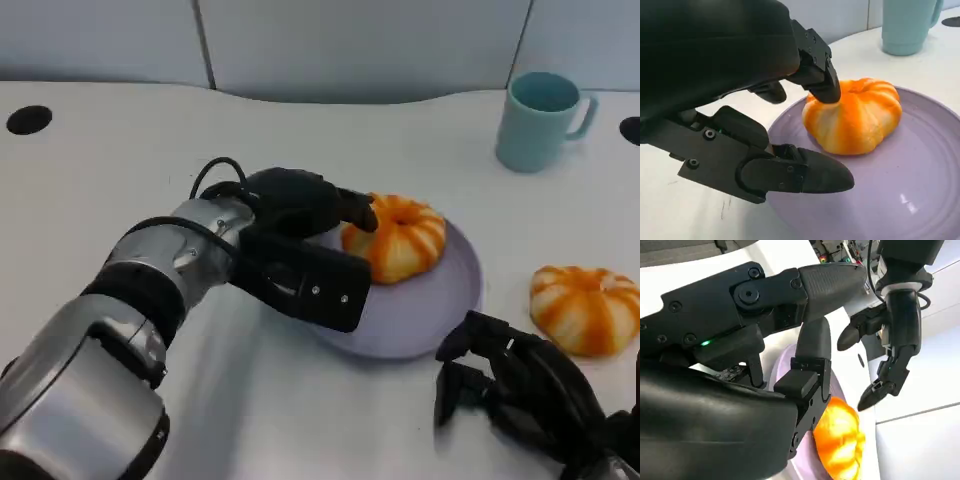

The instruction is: Grasp the bread from the table and place it into the plate.

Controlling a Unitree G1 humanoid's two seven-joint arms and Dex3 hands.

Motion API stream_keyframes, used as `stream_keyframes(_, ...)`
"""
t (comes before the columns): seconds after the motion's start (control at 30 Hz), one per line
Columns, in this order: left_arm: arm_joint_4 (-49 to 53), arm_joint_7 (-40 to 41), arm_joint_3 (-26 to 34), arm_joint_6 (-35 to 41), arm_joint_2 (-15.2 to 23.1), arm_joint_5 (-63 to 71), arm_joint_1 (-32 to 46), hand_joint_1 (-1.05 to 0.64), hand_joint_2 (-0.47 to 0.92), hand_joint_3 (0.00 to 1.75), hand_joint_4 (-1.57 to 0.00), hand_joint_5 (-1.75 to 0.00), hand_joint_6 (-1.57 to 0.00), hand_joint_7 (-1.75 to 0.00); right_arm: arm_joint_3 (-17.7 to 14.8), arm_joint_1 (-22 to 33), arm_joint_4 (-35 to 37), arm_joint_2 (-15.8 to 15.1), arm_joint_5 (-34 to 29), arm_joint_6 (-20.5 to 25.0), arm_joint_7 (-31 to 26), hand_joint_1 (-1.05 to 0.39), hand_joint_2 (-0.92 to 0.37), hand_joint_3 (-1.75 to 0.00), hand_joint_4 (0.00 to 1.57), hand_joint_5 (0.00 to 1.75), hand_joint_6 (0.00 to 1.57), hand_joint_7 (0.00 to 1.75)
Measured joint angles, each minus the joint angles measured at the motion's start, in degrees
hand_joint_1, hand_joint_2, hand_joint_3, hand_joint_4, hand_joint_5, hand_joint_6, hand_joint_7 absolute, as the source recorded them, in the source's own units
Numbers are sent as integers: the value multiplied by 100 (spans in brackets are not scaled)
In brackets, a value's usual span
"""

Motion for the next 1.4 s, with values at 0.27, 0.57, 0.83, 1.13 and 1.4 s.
stream_keyframes(0.27, -33, 166, 0, -18, 0, 7, 1, -86, 92, 36, 0, -138, -18, -143, 10, 0, 0, -1, -5, -16, -6, -51, -92, -23, 67, 162, 66, 126)
stream_keyframes(0.57, -33, 179, 18, -30, -1, -7, 6, -86, 92, 32, -6, -105, -4, -75, 13, 1, 0, -1, -4, -24, -9, -51, -92, -23, 67, 161, 65, 126)
stream_keyframes(0.83, -35, 164, 103, -133, -1, -176, 32, -86, 92, 39, -11, -105, -60, -112, 12, 1, -5, -3, 5, 2, -8, -51, -92, -23, 67, 161, 66, 125)
stream_keyframes(1.13, -35, 185, 7, -133, 0, -125, 32, -86, 92, 41, -12, -104, -42, -119, 54, 17, -42, -11, -5, 0, -59, -50, -92, -24, 67, 161, 66, 125)
stream_keyframes(1.4, -52, 185, 34, -324, 64, -164, 32, -84, 92, 35, -10, -105, -28, -103, 59, 19, -46, -11, 4, 2, -63, -50, -92, -23, 66, 161, 66, 125)
